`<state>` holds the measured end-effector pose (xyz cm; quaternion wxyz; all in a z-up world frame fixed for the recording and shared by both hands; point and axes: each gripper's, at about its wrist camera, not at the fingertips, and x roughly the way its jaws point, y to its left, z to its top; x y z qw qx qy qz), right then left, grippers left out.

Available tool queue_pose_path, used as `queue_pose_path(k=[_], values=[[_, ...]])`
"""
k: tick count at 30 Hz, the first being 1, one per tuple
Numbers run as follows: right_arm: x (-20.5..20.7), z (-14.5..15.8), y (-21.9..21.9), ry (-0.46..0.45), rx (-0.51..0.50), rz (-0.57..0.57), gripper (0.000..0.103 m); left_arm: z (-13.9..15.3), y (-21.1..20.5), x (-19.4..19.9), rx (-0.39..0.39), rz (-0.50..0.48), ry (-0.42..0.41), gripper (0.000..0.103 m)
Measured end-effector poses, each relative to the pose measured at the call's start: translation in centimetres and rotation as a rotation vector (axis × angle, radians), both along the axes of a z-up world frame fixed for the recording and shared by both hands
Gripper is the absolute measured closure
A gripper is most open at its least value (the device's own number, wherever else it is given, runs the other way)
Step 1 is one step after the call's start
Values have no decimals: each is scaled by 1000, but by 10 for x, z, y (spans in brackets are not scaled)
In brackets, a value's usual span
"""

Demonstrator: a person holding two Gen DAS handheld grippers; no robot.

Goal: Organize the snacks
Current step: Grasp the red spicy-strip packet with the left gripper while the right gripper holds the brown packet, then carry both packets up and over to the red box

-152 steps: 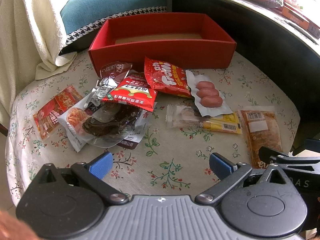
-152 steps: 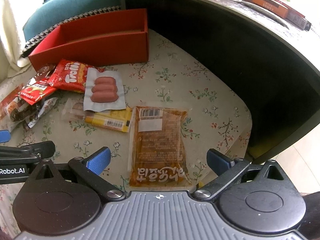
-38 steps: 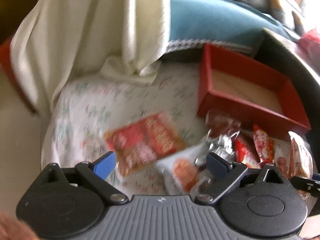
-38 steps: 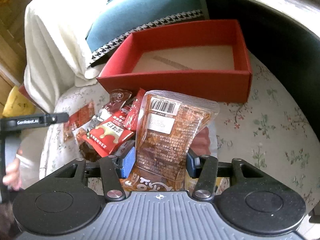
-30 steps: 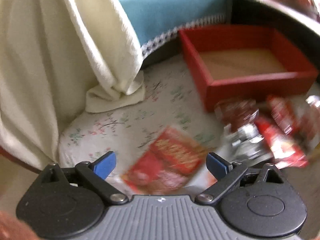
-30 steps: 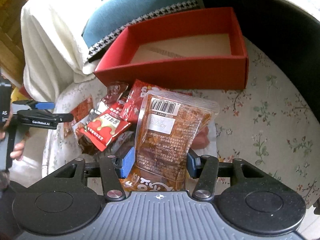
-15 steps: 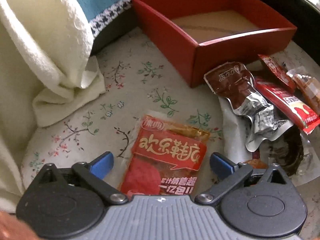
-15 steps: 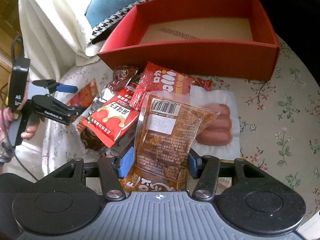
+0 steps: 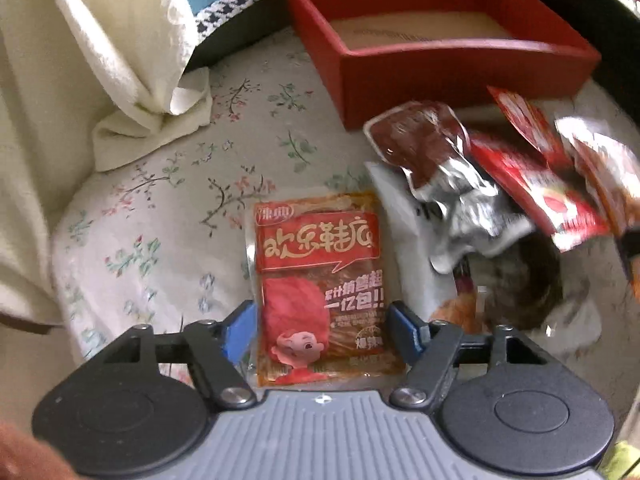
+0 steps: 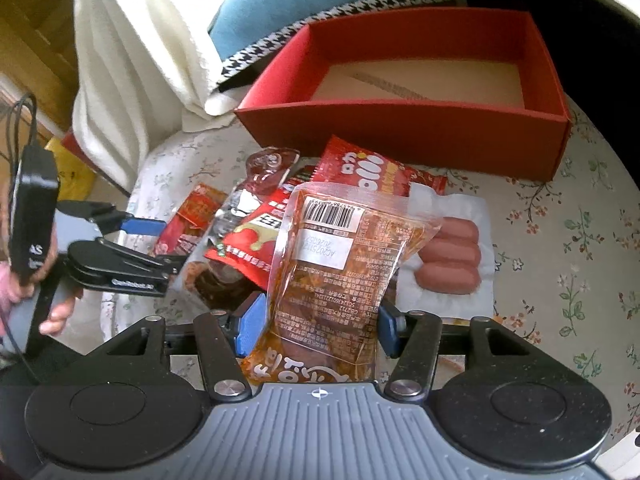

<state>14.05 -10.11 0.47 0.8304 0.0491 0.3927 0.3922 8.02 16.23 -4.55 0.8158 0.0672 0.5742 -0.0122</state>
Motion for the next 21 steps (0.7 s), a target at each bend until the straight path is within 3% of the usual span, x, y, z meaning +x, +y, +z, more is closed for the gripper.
queue_pose_path(k=[3,9,15,16,21], values=[[-3,2,1,-18,0,12,39,6,0,-4,30,41,-21,41],[-2,5,0,-40,6,4,41,11,8,-1,-13,170,-32,44],[-4,7,-2,-54,11,-1,42,29,5,-21,-55,263,-108,46],[-5,8,-1,-61,14,2,42,34,5,-25,-62,280,-122,72],[-9,9,7,-76,-4,4,42,49,13,-35,-139,370,-172,76]])
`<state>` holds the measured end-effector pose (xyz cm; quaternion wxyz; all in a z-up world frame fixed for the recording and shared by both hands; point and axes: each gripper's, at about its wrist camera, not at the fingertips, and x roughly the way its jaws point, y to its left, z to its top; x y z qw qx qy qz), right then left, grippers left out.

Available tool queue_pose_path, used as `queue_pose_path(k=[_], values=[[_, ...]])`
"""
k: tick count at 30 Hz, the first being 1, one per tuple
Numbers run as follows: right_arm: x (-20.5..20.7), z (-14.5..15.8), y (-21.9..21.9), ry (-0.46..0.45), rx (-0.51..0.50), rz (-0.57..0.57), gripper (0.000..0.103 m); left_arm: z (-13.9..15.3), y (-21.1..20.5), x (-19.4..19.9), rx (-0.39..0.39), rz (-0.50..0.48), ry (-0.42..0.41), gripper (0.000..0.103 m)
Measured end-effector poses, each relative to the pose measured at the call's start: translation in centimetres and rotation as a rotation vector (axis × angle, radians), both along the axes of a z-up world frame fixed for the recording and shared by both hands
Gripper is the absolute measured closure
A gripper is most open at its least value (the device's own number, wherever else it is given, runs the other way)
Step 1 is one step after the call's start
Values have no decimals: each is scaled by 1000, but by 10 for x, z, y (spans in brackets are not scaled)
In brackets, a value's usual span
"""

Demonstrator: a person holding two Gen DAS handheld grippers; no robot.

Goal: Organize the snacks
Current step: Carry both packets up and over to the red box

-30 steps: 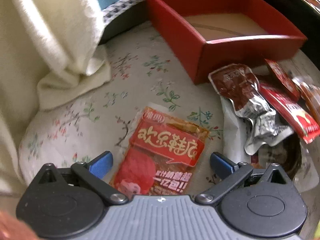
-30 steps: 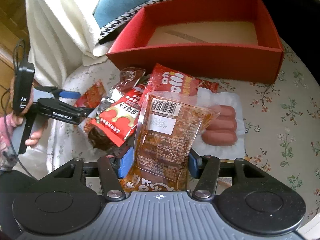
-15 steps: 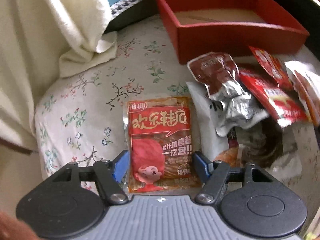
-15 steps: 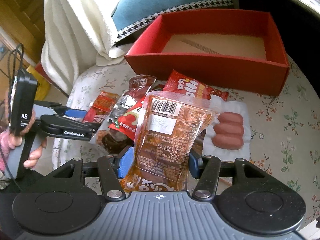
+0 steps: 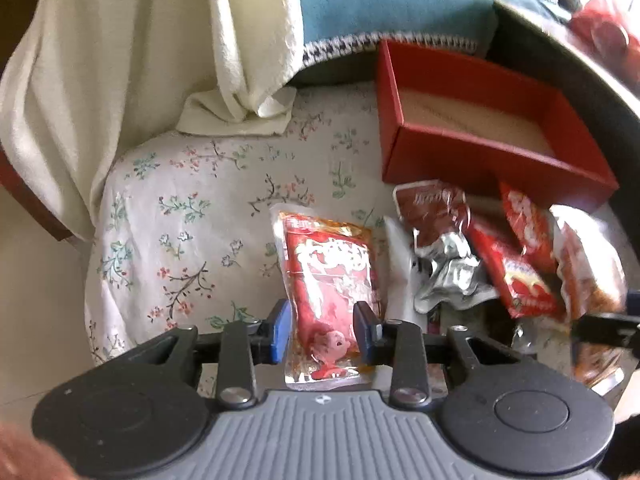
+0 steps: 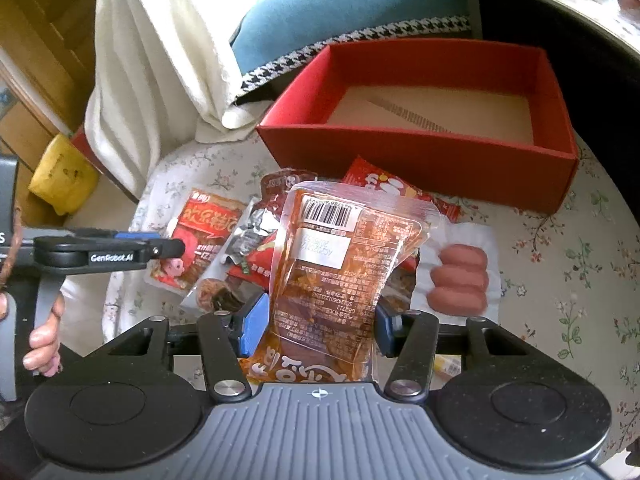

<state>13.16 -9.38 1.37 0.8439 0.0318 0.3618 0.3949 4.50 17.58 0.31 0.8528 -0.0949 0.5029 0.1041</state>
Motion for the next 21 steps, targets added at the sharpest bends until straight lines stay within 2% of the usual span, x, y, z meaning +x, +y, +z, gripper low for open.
queue_pose_path(k=[4,7,8,9,10,11,16,18,20,21], values=[[-1,-3,2,3,-12,0,42,-8,-6,14,51,-14,18,70],[2,-3,2,7,-17,-10,41,-25,-6,30,25,-21,78,58],[3,-4,2,9,-17,-8,41,-31,-6,34,34,-16,99,48],[3,-4,1,11,-15,-5,41,-34,-9,36,75,-12,97,42],[4,-4,1,12,-14,-1,41,-36,-11,38,117,-5,96,30],[4,-4,1,14,-12,1,41,-37,-13,39,151,1,93,25],[3,-3,2,16,-8,19,41,-47,-15,46,188,12,70,23],[3,-3,0,16,-6,18,41,-45,-11,47,158,25,70,29],[4,-2,-2,11,-6,13,41,-43,-4,46,93,42,71,41],[4,-2,-2,9,-5,10,41,-42,-3,44,93,52,73,42]])
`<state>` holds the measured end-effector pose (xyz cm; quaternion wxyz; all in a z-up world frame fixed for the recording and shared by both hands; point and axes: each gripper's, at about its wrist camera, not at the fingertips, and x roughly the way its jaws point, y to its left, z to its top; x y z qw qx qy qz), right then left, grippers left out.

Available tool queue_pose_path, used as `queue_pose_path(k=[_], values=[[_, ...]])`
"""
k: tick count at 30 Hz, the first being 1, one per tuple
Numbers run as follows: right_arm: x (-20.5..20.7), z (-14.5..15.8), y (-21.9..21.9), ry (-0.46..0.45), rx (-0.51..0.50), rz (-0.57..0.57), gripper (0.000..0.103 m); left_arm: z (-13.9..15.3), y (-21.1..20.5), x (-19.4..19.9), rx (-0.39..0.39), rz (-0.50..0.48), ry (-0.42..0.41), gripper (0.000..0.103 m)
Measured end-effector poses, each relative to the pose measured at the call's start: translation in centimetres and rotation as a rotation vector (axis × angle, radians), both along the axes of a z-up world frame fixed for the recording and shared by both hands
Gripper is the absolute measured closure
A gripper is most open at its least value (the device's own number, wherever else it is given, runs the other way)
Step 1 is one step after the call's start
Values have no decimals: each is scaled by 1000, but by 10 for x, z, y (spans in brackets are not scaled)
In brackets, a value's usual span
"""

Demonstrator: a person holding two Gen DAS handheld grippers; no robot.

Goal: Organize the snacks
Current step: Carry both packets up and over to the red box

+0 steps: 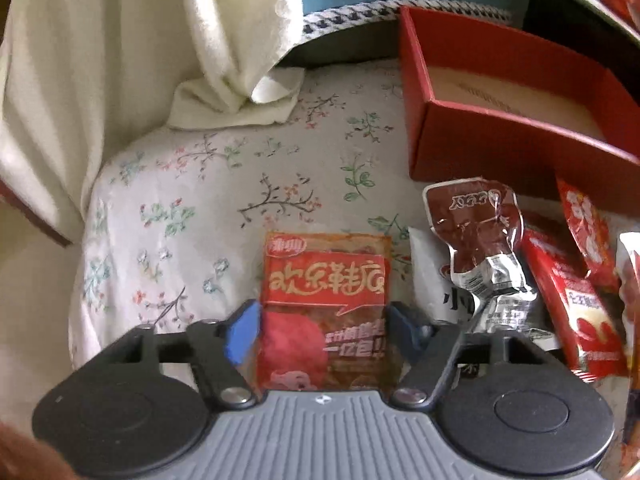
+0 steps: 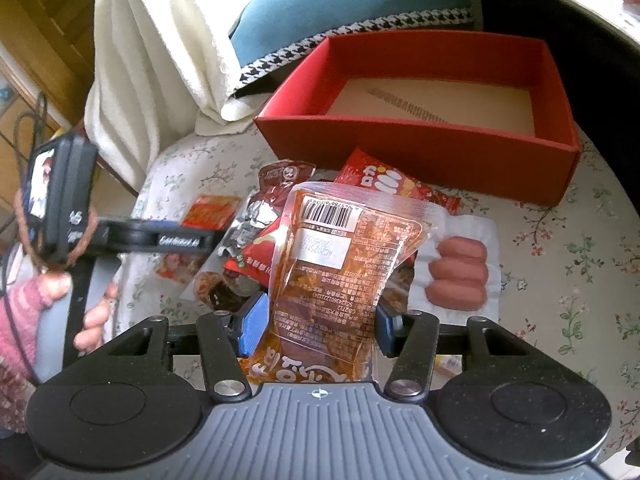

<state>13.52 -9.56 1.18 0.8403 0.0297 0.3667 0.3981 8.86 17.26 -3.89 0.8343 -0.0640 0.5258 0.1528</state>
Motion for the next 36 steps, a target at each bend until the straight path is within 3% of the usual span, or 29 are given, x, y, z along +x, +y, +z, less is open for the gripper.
queue_pose_path(k=[5,6,8,10,15,16,18,19,20,21,24,26,30,36], values=[[-3,4,-2,-20,13,-4,42,5,-6,-15,28,6,-5,49],[-3,4,-2,-23,16,-8,42,9,-3,-18,6,21,-23,56],[-2,4,-3,-27,7,-20,43,20,1,-24,-49,42,-68,86],[1,2,-2,-22,-11,-36,43,26,5,-27,-103,67,-87,89],[3,-2,3,-14,-31,-40,43,16,-1,-19,-59,61,-40,85],[3,-2,3,-12,-31,-40,43,17,-1,-18,-40,58,-48,76],[4,-2,3,-11,-31,-39,43,12,-2,-14,15,51,-19,41],[4,-1,3,-11,-30,-36,43,6,-3,-12,39,47,8,16],[3,-1,4,-13,-29,-34,43,-2,-4,-10,68,49,41,7],[3,0,4,-15,-28,-31,43,-5,-3,-11,80,67,27,4],[2,1,3,-17,-25,-26,43,-6,12,-14,-49,117,9,19],[1,2,1,-20,-19,-24,43,0,12,-19,-41,126,-3,43],[-1,5,0,-30,0,-22,43,5,10,-27,-103,132,-19,44],[1,12,-3,-40,24,-34,44,25,19,-37,-151,178,-110,44]])
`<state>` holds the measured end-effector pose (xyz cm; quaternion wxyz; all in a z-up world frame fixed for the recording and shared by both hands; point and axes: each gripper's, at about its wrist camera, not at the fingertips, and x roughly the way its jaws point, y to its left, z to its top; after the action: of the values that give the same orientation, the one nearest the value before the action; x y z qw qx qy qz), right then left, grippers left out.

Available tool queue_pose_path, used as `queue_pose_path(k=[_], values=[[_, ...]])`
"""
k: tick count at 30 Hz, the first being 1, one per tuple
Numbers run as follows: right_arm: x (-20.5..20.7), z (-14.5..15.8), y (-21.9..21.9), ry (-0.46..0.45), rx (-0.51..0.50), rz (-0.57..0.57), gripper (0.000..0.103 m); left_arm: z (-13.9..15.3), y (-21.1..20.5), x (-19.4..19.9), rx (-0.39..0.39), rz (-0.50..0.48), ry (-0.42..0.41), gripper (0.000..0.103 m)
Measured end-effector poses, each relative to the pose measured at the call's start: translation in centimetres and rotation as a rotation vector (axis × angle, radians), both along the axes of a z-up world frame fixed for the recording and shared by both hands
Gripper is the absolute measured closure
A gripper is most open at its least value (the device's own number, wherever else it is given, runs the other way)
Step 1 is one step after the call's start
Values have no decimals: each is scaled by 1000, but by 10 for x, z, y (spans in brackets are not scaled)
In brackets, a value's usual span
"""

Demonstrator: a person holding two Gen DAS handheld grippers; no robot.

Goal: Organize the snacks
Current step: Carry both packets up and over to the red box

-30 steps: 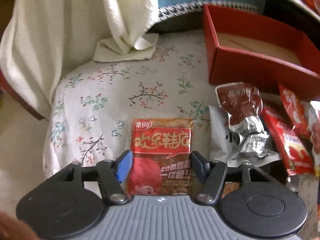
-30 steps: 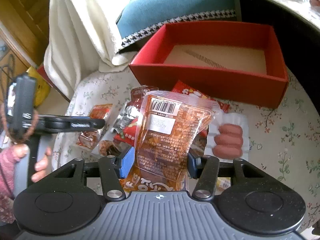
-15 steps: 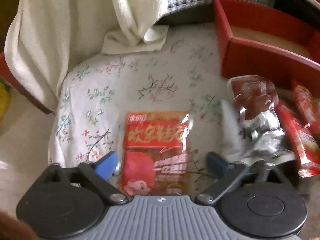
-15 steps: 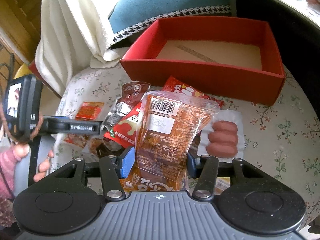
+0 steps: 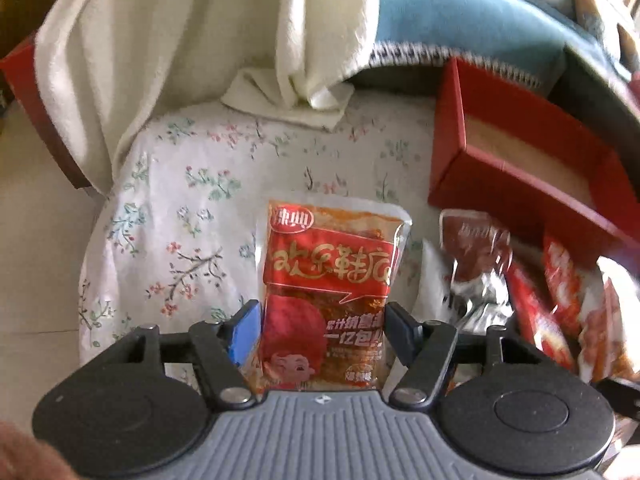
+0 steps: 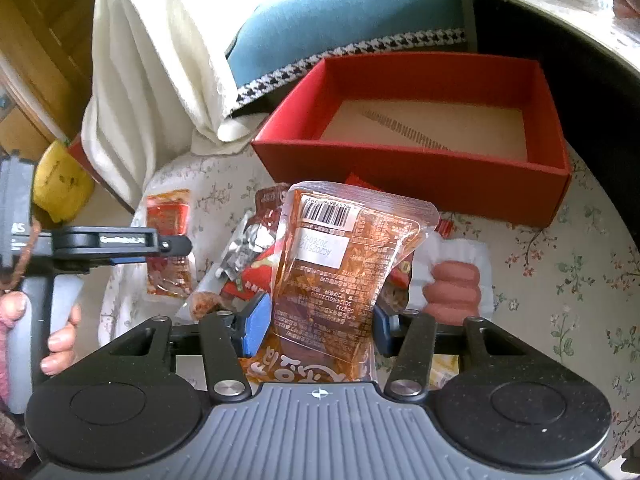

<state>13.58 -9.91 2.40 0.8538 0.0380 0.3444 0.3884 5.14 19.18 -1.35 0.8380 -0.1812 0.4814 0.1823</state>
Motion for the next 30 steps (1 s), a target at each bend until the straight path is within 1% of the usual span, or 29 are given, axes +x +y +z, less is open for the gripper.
queue_pose_path(k=[3,8,11,14,16,22,27,30], values=[[1,6,-1,-16,16,-20,45,10,4,-3,-24,15,-41,45],[1,18,-6,-52,55,-50,45,29,-5,-1,-9,3,-108,45],[3,22,-10,-60,76,-68,45,40,-10,0,-41,-15,-158,45],[3,28,-13,-78,87,-82,45,48,-16,2,-22,-29,-183,45],[3,33,-14,-88,97,-89,45,52,-20,4,-24,-41,-201,45],[8,49,-17,-138,101,-138,45,70,-36,13,14,-68,-219,45],[24,65,-18,-168,112,-195,45,86,-47,33,37,-111,-258,45],[35,71,-14,-168,125,-209,45,90,-50,48,33,-122,-271,45]])
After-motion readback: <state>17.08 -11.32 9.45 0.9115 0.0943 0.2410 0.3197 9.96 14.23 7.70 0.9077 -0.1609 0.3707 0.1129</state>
